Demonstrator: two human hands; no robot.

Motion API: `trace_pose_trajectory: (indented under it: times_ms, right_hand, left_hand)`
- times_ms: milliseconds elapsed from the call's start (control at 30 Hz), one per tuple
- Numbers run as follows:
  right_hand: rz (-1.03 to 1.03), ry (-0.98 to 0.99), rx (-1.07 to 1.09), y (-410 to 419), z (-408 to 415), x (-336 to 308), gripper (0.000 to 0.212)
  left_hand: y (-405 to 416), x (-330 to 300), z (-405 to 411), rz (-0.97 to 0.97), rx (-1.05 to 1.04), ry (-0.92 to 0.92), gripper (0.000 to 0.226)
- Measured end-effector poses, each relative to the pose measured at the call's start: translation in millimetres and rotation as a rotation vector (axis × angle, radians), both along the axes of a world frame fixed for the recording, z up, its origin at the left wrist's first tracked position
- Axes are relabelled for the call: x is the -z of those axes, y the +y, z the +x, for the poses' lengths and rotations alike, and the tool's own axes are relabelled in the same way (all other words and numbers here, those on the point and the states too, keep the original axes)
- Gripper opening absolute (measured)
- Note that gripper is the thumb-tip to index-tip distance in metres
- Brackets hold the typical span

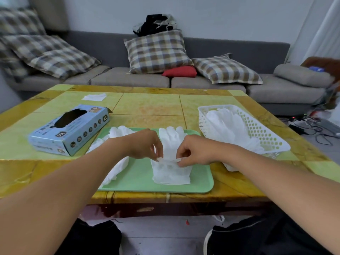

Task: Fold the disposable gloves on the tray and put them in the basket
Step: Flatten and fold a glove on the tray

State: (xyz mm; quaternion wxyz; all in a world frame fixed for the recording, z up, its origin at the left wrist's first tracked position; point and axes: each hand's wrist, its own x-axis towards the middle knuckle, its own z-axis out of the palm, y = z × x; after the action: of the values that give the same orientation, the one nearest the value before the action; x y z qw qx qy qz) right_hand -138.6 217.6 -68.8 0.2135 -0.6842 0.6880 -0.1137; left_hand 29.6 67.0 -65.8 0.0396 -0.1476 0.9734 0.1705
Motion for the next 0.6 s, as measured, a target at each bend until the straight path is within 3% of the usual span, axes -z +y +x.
trace_pose_trajectory:
  times_ms: [200,400,600]
  right_hand:
    - [0.15,0.091,-0.083,-4,6,6,0.013]
    - [0.349,-0.062,-0.105,-5,-1,-2,0.025]
    - [0.337,-0.093,-0.097,-4,-7,-6,0.029]
  left_hand:
    - [6,6,-1,0.041,0.086,-0.211,0.011]
    - [6,-3,-2,0.15,0.124,-0.316,0.016]
    - [13,-7,-1,0.314,0.101,-0.302,0.034]
